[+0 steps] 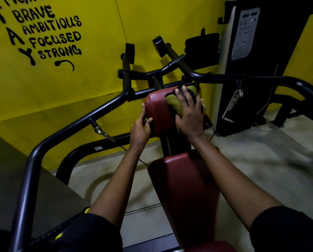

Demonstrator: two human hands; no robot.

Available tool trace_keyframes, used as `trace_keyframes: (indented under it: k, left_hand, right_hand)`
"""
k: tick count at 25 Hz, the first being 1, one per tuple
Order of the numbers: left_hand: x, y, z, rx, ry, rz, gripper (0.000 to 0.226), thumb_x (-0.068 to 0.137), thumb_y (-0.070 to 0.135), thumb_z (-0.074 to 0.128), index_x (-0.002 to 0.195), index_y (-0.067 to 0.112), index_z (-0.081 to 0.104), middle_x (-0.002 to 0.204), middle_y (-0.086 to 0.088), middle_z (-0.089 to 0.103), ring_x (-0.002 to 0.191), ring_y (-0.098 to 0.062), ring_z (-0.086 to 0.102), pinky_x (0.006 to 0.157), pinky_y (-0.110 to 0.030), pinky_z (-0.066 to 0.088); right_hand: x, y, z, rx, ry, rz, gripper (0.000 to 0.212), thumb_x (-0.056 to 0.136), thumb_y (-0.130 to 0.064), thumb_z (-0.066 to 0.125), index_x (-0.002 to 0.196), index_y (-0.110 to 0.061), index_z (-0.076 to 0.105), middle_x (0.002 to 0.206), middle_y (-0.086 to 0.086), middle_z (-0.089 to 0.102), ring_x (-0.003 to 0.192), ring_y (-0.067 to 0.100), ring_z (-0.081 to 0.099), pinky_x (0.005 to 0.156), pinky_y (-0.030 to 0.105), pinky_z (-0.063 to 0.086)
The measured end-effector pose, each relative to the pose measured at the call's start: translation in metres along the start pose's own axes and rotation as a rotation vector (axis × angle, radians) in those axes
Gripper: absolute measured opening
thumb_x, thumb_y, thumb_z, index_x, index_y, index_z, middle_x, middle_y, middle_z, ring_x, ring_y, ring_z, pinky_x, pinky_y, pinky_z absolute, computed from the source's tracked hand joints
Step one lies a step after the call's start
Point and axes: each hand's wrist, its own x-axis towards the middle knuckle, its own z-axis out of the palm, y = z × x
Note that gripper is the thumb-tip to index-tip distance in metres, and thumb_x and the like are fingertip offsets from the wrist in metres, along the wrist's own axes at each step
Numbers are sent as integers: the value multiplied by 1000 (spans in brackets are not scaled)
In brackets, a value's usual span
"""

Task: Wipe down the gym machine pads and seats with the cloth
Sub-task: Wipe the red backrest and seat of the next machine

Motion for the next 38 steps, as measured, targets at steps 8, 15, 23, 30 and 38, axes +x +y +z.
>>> trace_keyframes:
  k: [8, 15, 23, 30, 38]
  left_hand:
    - [-33, -31, 16, -70, 18, -151, 47, 97, 37, 59, 141, 21, 54, 128, -1, 66, 117, -11, 62, 91, -21, 51]
    - [-107, -93, 57, 204, -205, -380, 37, 96, 23, 56, 126, 3, 62, 125, -16, 66, 118, -30, 60, 96, -36, 47]
    - [-179, -113, 63, 188, -34, -197, 50, 92, 17, 63, 141, 19, 51, 129, -1, 47, 117, -18, 50, 91, -33, 51]
    - [-180, -115, 62, 138, 5, -162, 51, 89, 12, 68, 137, 17, 55, 118, -2, 51, 109, -24, 55, 90, -42, 52]
    - [-181, -115, 56, 102, -7, -188, 56, 90, 18, 70, 142, 21, 52, 123, 2, 54, 112, -11, 54, 96, -28, 49]
  right_hand:
    - [-63, 31, 21, 148, 51, 223, 86, 78, -1, 59, 156, -23, 29, 164, 0, 23, 150, 21, 23, 119, 49, 21]
    - [-144, 76, 32, 0, -261, 181, 79, 77, -3, 59, 150, -28, 41, 156, -1, 37, 127, 39, 44, 99, 55, 45]
    - [-166, 62, 68, -99, -387, 252, 67, 78, -18, 64, 143, -23, 48, 151, 3, 42, 137, 38, 36, 112, 61, 25]
    - [-187, 43, 67, 28, -510, -171, 75, 90, -42, 57, 157, -28, 27, 164, -5, 25, 147, 29, 25, 118, 54, 24]
    - [-177, 73, 62, -31, -436, 176, 75, 88, -38, 53, 157, -27, 24, 162, -2, 25, 146, 32, 26, 121, 51, 18]
